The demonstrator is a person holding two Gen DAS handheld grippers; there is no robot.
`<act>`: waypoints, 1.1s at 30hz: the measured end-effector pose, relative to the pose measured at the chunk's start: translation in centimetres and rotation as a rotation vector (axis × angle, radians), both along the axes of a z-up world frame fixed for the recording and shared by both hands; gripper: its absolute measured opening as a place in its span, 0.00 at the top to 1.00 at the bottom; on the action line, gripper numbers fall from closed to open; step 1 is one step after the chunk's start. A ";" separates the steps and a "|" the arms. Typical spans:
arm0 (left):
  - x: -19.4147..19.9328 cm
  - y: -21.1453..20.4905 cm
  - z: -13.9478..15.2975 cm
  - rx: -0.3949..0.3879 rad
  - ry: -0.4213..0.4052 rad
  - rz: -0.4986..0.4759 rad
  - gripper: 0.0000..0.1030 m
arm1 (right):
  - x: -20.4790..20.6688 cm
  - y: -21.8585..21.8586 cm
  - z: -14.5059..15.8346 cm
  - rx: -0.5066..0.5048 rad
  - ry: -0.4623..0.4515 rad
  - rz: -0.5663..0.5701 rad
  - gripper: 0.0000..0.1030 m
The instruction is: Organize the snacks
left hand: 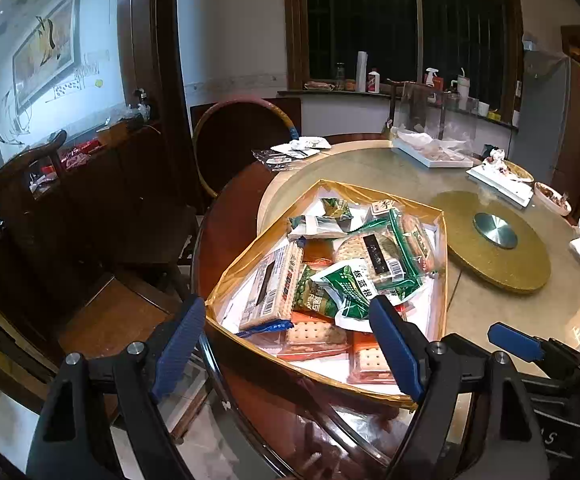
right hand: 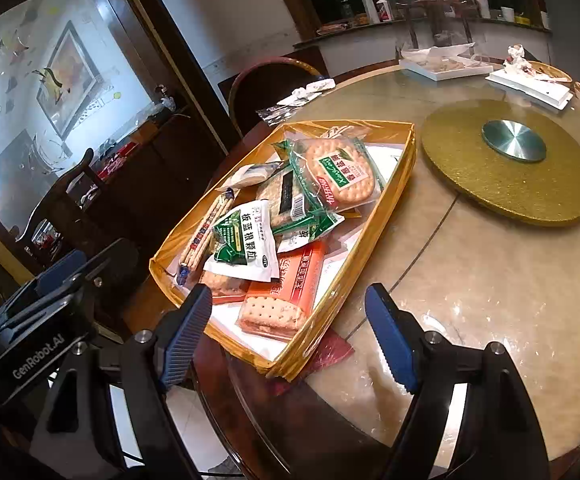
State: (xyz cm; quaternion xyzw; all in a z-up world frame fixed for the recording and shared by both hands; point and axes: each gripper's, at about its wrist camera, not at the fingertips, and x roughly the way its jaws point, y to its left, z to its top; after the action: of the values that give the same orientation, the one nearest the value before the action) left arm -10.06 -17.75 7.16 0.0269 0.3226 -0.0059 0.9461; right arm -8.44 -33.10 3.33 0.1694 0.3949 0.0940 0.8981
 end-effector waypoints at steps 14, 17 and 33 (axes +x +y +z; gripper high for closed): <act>0.4 -0.2 -0.8 0.035 0.023 0.021 0.19 | -0.1 -0.1 -0.4 -0.005 0.009 -0.020 0.23; 0.4 -0.2 -0.9 0.050 0.008 0.036 0.19 | -0.2 -0.1 -0.4 -0.004 0.009 -0.021 0.23; 1.4 -0.3 -2.2 0.038 0.091 0.030 0.19 | 0.1 -0.2 -0.6 -0.021 0.016 -0.033 0.23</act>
State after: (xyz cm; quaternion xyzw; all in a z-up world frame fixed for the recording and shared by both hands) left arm -8.65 -18.01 4.94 0.0395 0.3657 0.0134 0.9298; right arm -8.34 -33.33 2.72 0.1674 0.4003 0.0737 0.8979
